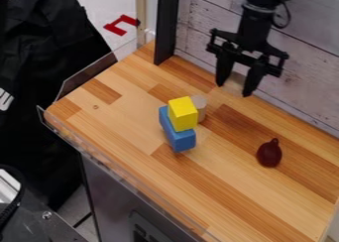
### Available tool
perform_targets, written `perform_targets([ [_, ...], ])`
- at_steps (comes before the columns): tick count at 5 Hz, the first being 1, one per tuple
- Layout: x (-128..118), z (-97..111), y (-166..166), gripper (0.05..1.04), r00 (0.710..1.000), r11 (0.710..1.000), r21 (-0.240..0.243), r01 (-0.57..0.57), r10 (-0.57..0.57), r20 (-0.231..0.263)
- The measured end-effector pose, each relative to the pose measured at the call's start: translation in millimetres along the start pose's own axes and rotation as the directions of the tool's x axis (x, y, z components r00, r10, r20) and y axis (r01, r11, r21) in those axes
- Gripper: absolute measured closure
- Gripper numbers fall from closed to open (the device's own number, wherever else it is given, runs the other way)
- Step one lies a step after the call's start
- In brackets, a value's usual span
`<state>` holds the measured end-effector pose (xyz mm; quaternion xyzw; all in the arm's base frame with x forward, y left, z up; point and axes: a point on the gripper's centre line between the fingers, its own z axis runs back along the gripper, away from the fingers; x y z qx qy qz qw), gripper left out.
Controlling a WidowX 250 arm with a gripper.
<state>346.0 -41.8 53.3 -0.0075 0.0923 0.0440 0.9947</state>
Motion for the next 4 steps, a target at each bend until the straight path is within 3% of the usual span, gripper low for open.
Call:
perform_targets([
  [2,-4.4,-21.8,-9.8,0.538,0.999,0.998,-0.063,0.003,-0.006,-0.053],
  [4,-11.7,-42.1,-10.6,0.537,0.996,0.997,-0.074,0.015,-0.021,-0.087],
])
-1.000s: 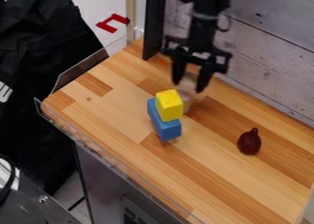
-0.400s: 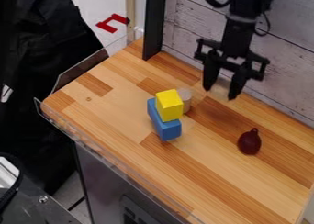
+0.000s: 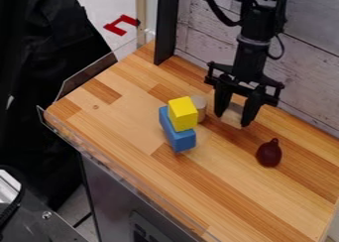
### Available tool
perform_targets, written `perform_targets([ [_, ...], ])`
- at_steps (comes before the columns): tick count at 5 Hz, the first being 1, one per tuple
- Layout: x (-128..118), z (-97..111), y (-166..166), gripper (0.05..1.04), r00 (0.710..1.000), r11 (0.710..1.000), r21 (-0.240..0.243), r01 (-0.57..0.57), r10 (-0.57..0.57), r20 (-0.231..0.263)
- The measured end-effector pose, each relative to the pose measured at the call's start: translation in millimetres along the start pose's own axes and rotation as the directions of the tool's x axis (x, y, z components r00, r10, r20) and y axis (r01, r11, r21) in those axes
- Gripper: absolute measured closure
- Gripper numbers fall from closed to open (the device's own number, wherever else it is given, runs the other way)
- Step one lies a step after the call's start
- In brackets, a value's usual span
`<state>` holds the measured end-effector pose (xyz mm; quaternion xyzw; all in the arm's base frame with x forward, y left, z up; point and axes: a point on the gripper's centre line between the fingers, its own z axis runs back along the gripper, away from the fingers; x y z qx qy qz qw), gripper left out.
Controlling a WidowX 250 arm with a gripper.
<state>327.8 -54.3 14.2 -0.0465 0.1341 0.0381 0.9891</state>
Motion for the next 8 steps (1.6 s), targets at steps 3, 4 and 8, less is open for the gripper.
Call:
perform_targets([
  [3,-6.3,-22.6,-15.1,0.538,0.998,0.998,0.022,0.061,-0.061,-0.021],
  [4,-6.4,-23.0,-14.8,0.537,0.998,0.998,0.024,0.06,-0.06,-0.021],
  [8,-7.2,-25.7,-12.4,0.084,0.999,0.999,0.025,0.04,-0.039,-0.023],
])
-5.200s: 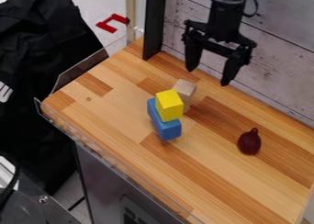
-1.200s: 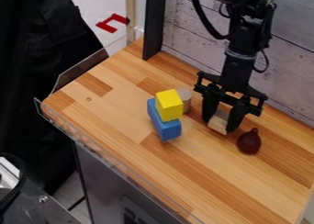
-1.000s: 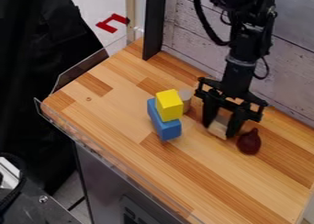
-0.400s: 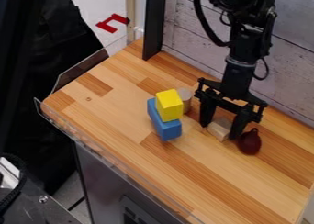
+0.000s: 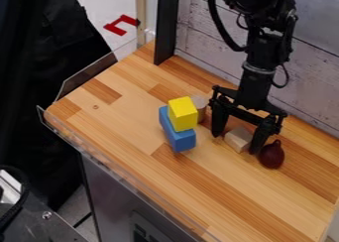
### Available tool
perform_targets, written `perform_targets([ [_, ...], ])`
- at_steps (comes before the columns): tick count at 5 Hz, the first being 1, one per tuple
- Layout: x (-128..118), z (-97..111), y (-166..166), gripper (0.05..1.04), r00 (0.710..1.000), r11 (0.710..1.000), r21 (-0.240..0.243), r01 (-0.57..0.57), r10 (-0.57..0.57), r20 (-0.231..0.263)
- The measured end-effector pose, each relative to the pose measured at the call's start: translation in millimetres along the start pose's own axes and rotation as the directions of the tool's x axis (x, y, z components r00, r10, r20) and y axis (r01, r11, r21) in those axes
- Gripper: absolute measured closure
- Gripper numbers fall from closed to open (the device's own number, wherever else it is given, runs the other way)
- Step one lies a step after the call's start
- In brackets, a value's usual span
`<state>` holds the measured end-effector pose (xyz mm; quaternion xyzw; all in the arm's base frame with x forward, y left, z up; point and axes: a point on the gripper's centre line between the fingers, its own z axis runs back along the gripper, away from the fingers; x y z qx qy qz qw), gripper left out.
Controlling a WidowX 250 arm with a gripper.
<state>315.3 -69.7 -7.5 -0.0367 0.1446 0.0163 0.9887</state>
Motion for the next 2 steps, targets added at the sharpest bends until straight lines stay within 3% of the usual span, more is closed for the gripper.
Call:
perform_targets([
  [2,-5.6,42.8,-11.2,0.084,0.993,0.999,0.035,0.032,-0.035,0.113],
])
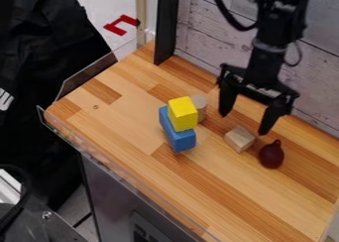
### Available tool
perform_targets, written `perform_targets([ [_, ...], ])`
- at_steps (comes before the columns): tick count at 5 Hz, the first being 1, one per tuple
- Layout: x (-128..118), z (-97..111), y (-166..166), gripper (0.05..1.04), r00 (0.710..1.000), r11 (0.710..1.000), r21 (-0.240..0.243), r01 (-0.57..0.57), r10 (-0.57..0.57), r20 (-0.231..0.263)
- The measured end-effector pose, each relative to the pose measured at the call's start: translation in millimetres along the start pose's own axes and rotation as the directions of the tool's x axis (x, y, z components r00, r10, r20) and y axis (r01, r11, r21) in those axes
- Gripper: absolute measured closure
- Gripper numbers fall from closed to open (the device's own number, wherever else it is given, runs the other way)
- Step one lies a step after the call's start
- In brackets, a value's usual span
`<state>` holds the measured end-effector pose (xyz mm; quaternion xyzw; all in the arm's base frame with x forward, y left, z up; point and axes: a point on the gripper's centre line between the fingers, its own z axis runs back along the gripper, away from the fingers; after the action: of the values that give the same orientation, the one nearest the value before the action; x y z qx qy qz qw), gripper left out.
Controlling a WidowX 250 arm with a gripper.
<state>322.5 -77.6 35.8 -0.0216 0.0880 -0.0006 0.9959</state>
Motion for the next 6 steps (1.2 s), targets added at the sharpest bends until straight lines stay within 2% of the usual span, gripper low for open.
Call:
perform_targets([
  [1,-4.0,22.8,-2.0,0.084,0.998,1.0,0.024,0.016,-0.017,0.062],
  [4,-24.5,41.6,22.7,0.084,0.994,0.998,0.021,-0.064,0.062,0.088],
  [5,-28.4,40.6,24.0,0.084,0.997,0.998,0.022,-0.061,0.06,0.045],
  [6,-28.4,36.9,24.2,0.084,0.998,0.998,0.025,-0.057,0.056,0.031],
])
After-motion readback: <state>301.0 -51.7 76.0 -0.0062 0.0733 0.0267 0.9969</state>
